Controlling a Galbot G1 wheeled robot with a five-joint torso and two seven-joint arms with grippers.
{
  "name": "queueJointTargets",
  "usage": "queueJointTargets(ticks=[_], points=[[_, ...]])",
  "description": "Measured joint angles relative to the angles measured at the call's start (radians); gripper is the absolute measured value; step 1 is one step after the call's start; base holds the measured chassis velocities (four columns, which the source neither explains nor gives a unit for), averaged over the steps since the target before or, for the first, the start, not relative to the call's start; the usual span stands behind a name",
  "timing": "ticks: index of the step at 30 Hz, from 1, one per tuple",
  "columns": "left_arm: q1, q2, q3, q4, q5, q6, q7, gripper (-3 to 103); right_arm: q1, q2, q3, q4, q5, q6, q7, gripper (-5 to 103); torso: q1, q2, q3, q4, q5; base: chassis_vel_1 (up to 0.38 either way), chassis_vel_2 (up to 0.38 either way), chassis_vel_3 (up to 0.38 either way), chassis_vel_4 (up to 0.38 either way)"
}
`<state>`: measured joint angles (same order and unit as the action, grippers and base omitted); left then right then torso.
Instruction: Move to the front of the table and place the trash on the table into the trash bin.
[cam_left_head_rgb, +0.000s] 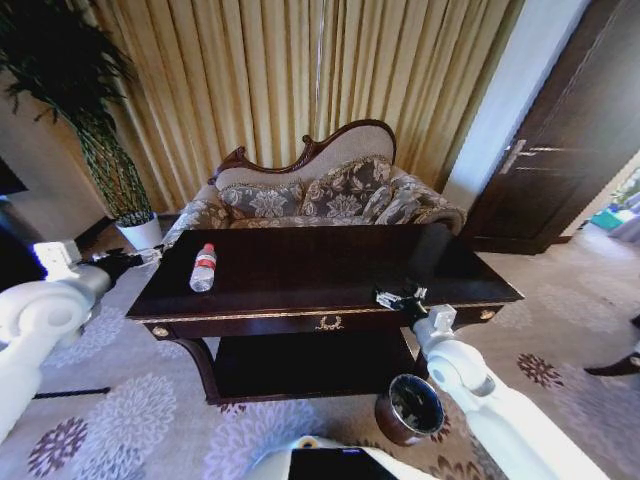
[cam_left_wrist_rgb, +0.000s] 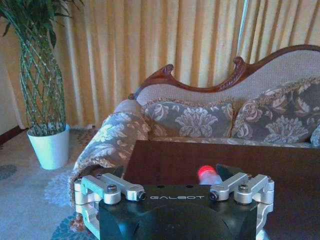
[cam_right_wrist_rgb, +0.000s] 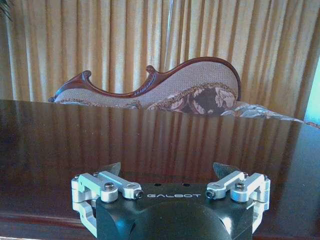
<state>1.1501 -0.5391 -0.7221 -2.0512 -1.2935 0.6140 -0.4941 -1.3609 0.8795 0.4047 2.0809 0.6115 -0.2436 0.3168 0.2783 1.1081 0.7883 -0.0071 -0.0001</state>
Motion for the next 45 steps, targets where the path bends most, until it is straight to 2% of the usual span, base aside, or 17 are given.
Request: queueJointTargets(ticks=[2, 3, 4, 6, 7, 8, 9, 10, 11, 13, 20, 27, 31, 43, 45], points=[[-0.080, -0.014, 0.087, -0.001, -0.022, 0.007, -0.072, 100, -0.004, 0.001, 0.000, 0.000, -0.001, 0.000, 0.007, 100, 0.000, 0.000, 0.000, -0.0004, 0.0000, 0.000, 0.000, 0.000, 0.000], [-0.080, -0.014, 0.087, -0.001, -0.022, 0.007, -0.072, 100, -0.004, 0.001, 0.000, 0.000, -0.001, 0.000, 0.007, 100, 0.000, 0.000, 0.000, -0.0004, 0.0000, 0.000, 0.000, 0.000, 0.000], [-0.143, -0.030, 0.147, -0.002, -0.046, 0.021, -0.137, 100, -0.006, 0.004, -0.001, 0.001, -0.001, 0.000, 0.018, 100, 0.000, 0.000, 0.000, -0.0005, 0.0001, 0.000, 0.000, 0.000, 0.000], [-0.201, -0.052, 0.213, -0.004, -0.076, 0.041, -0.225, 100, -0.013, 0.007, 0.001, 0.002, -0.002, 0.001, 0.023, 100, 0.000, 0.000, 0.000, -0.0005, 0.0002, 0.000, 0.000, 0.000, 0.000], [-0.201, -0.052, 0.213, -0.004, -0.076, 0.041, -0.225, 100, -0.013, 0.007, 0.001, 0.002, -0.002, 0.001, 0.023, 100, 0.000, 0.000, 0.000, -0.0005, 0.0002, 0.000, 0.000, 0.000, 0.000], [-0.222, -0.066, 0.238, -0.004, -0.105, 0.050, -0.279, 100, -0.018, 0.008, 0.005, 0.002, -0.004, 0.002, 0.025, 100, 0.000, 0.000, 0.000, 0.0000, 0.0001, 0.000, 0.000, 0.000, 0.000], [-0.230, -0.072, 0.248, -0.004, -0.124, 0.053, -0.306, 100, -0.019, 0.008, 0.007, 0.000, -0.005, 0.003, 0.025, 100, 0.000, 0.000, 0.000, 0.0001, 0.0001, 0.000, 0.000, 0.000, 0.000], [-0.230, -0.072, 0.248, -0.004, -0.124, 0.053, -0.306, 100, -0.019, 0.008, 0.007, 0.000, -0.005, 0.003, 0.025, 100, 0.000, 0.000, 0.000, 0.0001, 0.0001, 0.000, 0.000, 0.000, 0.000], [-0.240, -0.081, 0.261, -0.004, -0.155, 0.057, -0.342, 100, -0.020, 0.009, 0.009, -0.004, -0.007, 0.006, 0.025, 100, 0.000, 0.000, 0.000, 0.0001, 0.0000, 0.000, 0.000, 0.000, 0.000], [-0.245, -0.087, 0.270, -0.003, -0.177, 0.058, -0.358, 100, -0.019, 0.011, 0.008, -0.008, -0.008, 0.012, 0.025, 100, 0.000, 0.000, 0.000, 0.0000, 0.0000, 0.000, 0.000, 0.000, 0.000], [-0.284, -0.100, 0.322, 0.029, -0.204, 0.057, -0.361, 100, -0.010, 0.020, -0.003, -0.015, -0.010, 0.017, 0.027, 100, 0.000, 0.000, 0.000, -0.0005, 0.0000, 0.000, 0.000, 0.000, 0.000], [-0.346, -0.117, 0.405, 0.084, -0.215, 0.059, -0.368, 100, -0.017, 0.017, 0.006, -0.015, -0.013, 0.020, 0.025, 100, 0.000, 0.000, 0.000, 0.0005, 0.0001, 0.000, 0.000, 0.000, 0.000], [-0.376, -0.123, 0.448, 0.110, -0.219, 0.066, -0.370, 100, -0.017, 0.020, 0.009, -0.018, -0.014, 0.022, 0.025, 100, 0.000, 0.000, 0.000, -0.0002, 0.0001, 0.000, 0.000, 0.000, 0.000], [-0.399, -0.133, 0.486, 0.142, -0.223, 0.075, -0.373, 100, -0.006, 0.033, 0.002, -0.033, -0.028, 0.030, 0.025, 100, 0.000, 0.000, 0.000, -0.0003, 0.0000, 0.000, 0.000, 0.000, 0.000], [-0.399, -0.140, 0.489, 0.143, -0.223, 0.075, -0.376, 100, 0.005, 0.029, 0.004, -0.046, -0.027, 0.033, 0.028, 100, 0.000, 0.000, 0.000, 0.0009, 0.0000, 0.000, 0.000, 0.000, 0.000]])
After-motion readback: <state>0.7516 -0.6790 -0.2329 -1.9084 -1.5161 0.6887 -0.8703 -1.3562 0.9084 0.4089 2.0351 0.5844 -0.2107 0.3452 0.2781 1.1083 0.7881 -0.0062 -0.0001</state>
